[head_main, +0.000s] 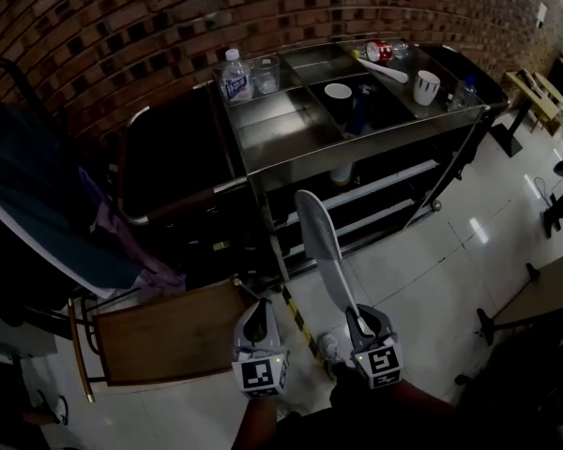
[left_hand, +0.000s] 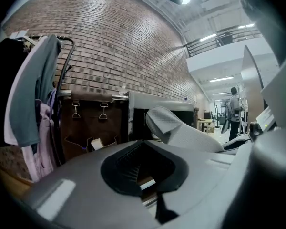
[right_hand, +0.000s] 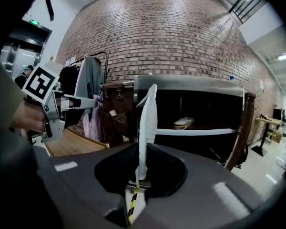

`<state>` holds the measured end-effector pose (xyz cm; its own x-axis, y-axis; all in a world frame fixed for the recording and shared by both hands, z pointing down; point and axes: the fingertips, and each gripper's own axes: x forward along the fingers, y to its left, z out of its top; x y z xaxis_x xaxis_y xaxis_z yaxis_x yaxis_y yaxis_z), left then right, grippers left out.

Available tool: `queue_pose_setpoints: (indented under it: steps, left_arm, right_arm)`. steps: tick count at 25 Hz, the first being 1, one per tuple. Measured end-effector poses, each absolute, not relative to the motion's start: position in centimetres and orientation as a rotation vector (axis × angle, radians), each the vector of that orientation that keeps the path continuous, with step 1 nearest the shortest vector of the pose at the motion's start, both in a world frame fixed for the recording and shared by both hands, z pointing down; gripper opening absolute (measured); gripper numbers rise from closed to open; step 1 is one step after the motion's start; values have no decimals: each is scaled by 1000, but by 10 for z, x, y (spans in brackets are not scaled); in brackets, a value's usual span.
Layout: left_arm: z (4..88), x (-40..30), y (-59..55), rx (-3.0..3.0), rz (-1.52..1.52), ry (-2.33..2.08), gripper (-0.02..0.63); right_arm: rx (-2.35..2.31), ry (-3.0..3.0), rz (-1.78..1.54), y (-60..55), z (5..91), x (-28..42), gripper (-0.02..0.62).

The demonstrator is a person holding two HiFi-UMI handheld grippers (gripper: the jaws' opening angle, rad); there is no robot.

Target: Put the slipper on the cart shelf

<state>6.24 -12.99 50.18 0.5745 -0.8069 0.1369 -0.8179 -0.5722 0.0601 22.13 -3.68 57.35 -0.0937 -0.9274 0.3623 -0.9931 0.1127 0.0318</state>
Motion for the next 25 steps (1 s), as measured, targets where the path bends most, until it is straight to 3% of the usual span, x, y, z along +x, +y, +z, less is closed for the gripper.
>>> queue_pose_setpoints:
  steps: [14,25]
  left_arm:
    - [508,108,-204,2639,174,-1516,15]
    - [476,91,-257,2628,166,-1694,15]
  right_arm:
    - [1781,-2181,456,-150,602,272,38]
    - [1781,-2222,553,-238,606,281,38]
